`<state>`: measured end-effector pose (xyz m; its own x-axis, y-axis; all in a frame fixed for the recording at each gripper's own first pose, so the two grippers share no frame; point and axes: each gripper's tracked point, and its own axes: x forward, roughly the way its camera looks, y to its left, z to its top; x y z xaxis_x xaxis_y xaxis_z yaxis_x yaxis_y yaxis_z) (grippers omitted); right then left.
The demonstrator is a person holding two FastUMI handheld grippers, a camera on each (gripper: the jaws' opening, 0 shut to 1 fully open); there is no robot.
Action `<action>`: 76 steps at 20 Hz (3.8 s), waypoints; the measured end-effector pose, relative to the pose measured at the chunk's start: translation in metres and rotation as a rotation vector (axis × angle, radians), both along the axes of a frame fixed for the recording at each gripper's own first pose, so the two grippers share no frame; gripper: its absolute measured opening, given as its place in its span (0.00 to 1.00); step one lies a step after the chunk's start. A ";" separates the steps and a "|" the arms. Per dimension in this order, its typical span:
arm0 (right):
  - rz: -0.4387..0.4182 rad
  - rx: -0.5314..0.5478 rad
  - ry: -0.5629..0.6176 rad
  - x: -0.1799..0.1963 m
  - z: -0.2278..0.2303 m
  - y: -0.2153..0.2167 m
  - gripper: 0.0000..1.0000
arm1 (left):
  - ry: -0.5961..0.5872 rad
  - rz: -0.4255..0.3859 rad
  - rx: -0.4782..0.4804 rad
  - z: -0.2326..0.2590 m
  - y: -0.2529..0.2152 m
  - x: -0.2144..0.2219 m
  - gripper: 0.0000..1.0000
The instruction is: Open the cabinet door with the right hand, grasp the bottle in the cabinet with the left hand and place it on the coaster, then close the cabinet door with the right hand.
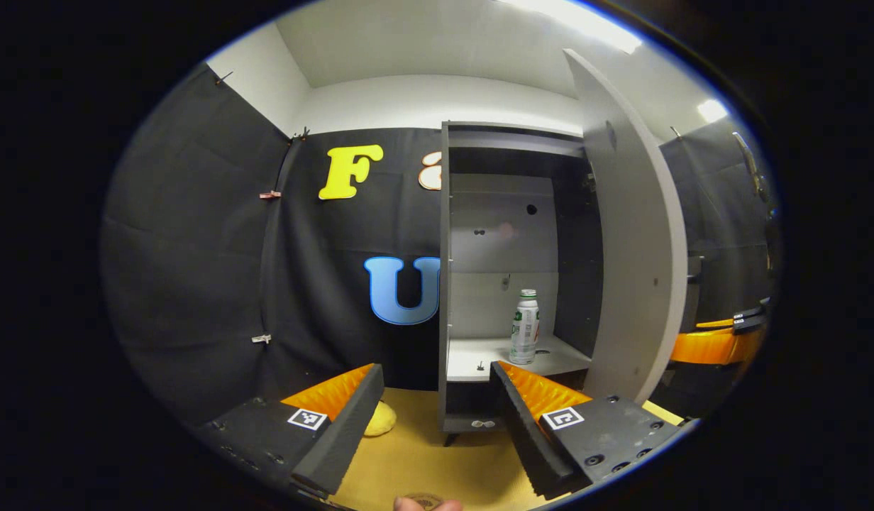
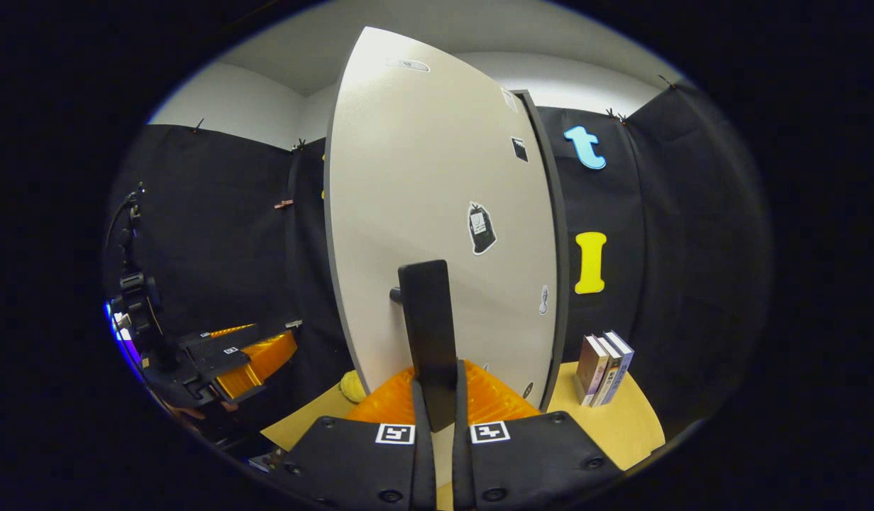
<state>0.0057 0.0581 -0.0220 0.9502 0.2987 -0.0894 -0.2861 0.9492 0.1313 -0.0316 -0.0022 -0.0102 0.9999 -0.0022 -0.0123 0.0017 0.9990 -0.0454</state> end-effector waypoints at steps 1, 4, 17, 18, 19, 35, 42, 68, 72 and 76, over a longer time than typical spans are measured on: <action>-0.016 0.001 -0.003 0.000 0.000 -0.006 0.14 | -0.001 -0.010 -0.002 0.001 -0.004 0.003 0.94; -0.086 0.008 -0.014 -0.009 0.002 -0.027 0.16 | -0.002 -0.036 -0.003 0.001 -0.015 0.007 0.94; -0.340 -0.005 -0.015 -0.016 0.002 -0.129 0.11 | -0.010 -0.102 -0.004 0.008 -0.052 0.028 0.94; -0.344 -0.005 -0.016 -0.017 0.002 -0.133 0.10 | -0.011 -0.104 -0.004 0.007 -0.055 0.030 0.94; -0.342 -0.002 -0.016 -0.018 0.001 -0.135 0.10 | -0.011 -0.107 -0.003 0.008 -0.057 0.032 0.94; -0.376 -0.028 -0.074 -0.035 0.016 -0.183 0.83 | -0.030 -0.201 -0.009 0.015 -0.132 0.095 0.92; -0.301 -0.012 -0.076 -0.039 0.011 -0.195 0.99 | -0.033 -0.215 -0.013 0.007 -0.171 0.162 0.92; -0.512 -0.033 -0.058 0.006 -0.008 -0.301 0.98 | 0.051 -0.161 0.000 -0.069 -0.211 0.369 0.77; -0.504 -0.038 -0.066 0.006 -0.005 -0.296 0.98 | 0.046 -0.150 0.004 -0.063 -0.204 0.361 0.75; -0.493 -0.041 -0.073 0.004 -0.002 -0.290 0.98 | 0.017 -0.154 -0.001 -0.042 -0.188 0.336 0.74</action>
